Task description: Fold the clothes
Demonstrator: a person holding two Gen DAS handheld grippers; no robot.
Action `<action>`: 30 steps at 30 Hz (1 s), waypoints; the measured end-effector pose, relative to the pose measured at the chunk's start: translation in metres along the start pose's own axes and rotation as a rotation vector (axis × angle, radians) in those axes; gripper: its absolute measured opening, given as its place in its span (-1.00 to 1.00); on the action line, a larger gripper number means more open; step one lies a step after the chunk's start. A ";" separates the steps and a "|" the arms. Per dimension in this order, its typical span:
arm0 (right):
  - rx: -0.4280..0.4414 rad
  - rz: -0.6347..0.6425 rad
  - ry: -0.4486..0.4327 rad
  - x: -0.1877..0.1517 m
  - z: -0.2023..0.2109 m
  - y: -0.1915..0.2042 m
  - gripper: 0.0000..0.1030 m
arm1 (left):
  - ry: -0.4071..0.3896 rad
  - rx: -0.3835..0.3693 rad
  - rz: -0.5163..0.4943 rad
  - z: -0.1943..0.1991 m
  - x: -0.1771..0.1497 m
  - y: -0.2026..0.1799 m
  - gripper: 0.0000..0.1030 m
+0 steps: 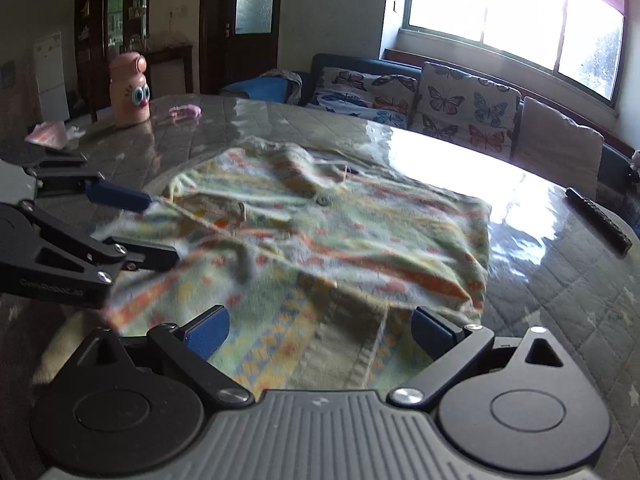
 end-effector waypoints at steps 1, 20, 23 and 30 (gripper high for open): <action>-0.009 -0.004 0.002 -0.004 0.001 -0.001 0.92 | -0.001 0.007 -0.007 0.002 -0.004 -0.001 0.33; -0.078 -0.181 -0.001 -0.024 0.002 -0.024 0.95 | -0.006 0.062 -0.144 0.050 -0.060 -0.001 0.54; -0.077 -0.195 -0.016 -0.023 0.004 -0.021 0.95 | -0.005 0.063 -0.217 0.056 -0.071 -0.009 0.55; -0.072 -0.200 -0.027 -0.022 0.004 -0.021 0.96 | -0.045 0.042 -0.350 0.059 -0.081 -0.038 0.56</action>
Point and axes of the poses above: each gripper's, at about its wrist camera, not at the fingertips, and z roughly against the way its jaws point, y to its left, x to its top, the point moved 1 cm from there along -z, roughly the way its jaws point, and after that the axes turned 12 degrees about y, right-handed, at the moved point
